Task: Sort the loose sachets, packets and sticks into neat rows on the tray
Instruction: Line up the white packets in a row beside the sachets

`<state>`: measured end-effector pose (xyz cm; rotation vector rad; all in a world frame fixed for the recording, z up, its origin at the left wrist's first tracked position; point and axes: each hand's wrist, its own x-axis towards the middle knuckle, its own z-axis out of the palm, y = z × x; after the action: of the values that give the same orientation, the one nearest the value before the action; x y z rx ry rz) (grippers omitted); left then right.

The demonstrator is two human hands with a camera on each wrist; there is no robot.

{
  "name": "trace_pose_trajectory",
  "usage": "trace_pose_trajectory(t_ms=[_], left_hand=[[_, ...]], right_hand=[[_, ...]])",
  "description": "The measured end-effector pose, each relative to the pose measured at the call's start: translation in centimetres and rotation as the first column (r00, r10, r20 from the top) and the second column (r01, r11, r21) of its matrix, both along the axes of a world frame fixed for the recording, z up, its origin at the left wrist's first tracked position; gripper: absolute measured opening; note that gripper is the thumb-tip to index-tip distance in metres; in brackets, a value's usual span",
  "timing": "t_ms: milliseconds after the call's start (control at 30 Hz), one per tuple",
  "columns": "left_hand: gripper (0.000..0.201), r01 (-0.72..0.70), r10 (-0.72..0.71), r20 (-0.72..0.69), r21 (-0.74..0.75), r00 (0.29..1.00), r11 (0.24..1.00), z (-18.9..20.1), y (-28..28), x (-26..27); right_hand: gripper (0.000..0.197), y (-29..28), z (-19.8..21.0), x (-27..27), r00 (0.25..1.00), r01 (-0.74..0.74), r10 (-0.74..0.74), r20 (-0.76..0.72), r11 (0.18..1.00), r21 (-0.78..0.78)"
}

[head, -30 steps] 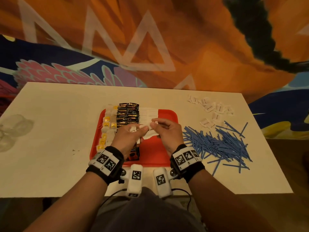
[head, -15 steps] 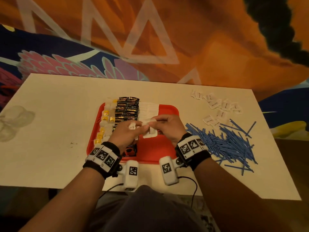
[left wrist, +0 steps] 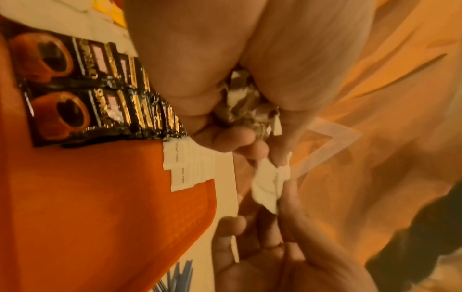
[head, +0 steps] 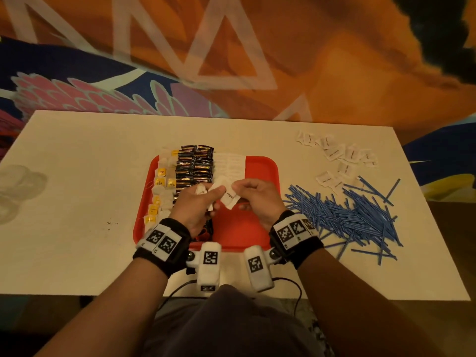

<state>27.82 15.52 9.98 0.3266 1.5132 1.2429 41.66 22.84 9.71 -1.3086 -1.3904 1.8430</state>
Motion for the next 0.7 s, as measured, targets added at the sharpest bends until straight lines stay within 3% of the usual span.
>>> trace_pose_trajectory(t_ms=[100,200,267,400,533,633,700], left_hand=[[0.008,0.1,-0.102,-0.036,-0.058,0.994,0.993,0.1,-0.2,-0.5],[0.011,0.084,-0.088,-0.047,-0.086,0.995,0.993,-0.1,-0.1,-0.9],[0.014,0.033,-0.04,-0.077,-0.085,0.996,0.996,-0.5,0.1,-0.8],[0.015,-0.04,0.03,-0.145,-0.071,0.989,0.997,-1.5,0.6,-0.7],[0.015,-0.076,0.054,-0.208,-0.096,0.977,0.993,-2.7,0.9,-1.1],[0.015,-0.086,0.053,-0.243,-0.128,0.969,0.988,-3.5,0.9,-1.5],[0.013,-0.108,0.066,-0.247,-0.161,0.967,0.981,-3.9,0.8,-1.9]], right_hand=[[0.014,0.9,-0.2,0.1,0.988,-0.114,0.109,0.105,0.993,0.042],[0.01,1.3,-0.3,0.0,0.957,-0.245,0.228,0.179,0.966,0.08],[0.013,1.3,-0.6,-0.1,0.967,-0.208,0.19,0.169,0.973,0.096],[0.021,0.5,-2.7,-0.2,0.992,0.008,-0.012,0.122,0.999,0.031],[0.029,-0.4,-5.0,-0.5,0.992,-0.008,0.018,0.126,0.997,-0.083],[0.01,0.5,-6.1,-0.7,0.985,0.008,0.004,0.173,0.998,-0.069],[0.01,1.6,-7.2,-0.5,0.962,0.002,0.009,0.275,0.999,-0.042]])
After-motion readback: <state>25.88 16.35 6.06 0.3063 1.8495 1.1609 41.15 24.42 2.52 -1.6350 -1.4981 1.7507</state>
